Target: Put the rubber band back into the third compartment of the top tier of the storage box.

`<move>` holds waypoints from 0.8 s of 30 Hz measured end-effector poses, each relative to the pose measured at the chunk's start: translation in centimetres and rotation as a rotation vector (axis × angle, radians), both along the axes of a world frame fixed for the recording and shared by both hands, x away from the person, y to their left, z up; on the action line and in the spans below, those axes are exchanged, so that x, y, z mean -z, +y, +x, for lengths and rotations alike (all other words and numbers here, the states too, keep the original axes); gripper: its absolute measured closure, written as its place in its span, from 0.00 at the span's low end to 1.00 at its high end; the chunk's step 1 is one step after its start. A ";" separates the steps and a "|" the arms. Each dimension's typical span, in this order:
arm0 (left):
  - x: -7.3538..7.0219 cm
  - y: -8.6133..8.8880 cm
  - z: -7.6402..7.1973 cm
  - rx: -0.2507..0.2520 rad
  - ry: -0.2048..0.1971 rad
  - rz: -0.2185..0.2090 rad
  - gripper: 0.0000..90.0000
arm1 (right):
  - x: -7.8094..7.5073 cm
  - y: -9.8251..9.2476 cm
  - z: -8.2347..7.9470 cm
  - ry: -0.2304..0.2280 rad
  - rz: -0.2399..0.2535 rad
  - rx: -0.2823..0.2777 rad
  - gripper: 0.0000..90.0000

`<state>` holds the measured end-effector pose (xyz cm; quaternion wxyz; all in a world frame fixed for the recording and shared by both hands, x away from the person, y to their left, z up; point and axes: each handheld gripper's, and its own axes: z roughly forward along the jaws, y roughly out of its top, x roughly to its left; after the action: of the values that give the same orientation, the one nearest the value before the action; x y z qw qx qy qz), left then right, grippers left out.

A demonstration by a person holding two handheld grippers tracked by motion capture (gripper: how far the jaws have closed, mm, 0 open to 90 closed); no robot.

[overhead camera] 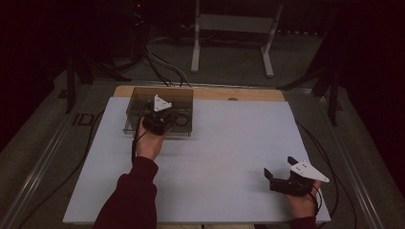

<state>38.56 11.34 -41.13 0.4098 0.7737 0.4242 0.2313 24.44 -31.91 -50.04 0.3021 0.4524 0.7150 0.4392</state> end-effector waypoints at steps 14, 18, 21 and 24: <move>0.5 0.4 0.5 -0.015 0.006 0.006 0.98 | 0.0 0.0 0.0 0.000 0.000 0.000 0.00; 0.6 0.5 0.7 -0.016 0.010 0.006 0.98 | 0.0 0.0 0.0 0.001 -0.001 0.000 0.00; 0.7 0.5 0.8 -0.018 0.012 0.003 0.98 | 0.0 0.0 0.0 0.002 -0.001 0.000 0.00; 0.8 0.6 0.8 -0.017 0.015 0.007 0.98 | 0.0 0.0 0.0 0.003 -0.002 0.000 0.00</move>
<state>39.39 11.89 -41.97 0.4021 0.7730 0.4330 0.2306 24.45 -31.90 -50.06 0.3014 0.4526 0.7161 0.4377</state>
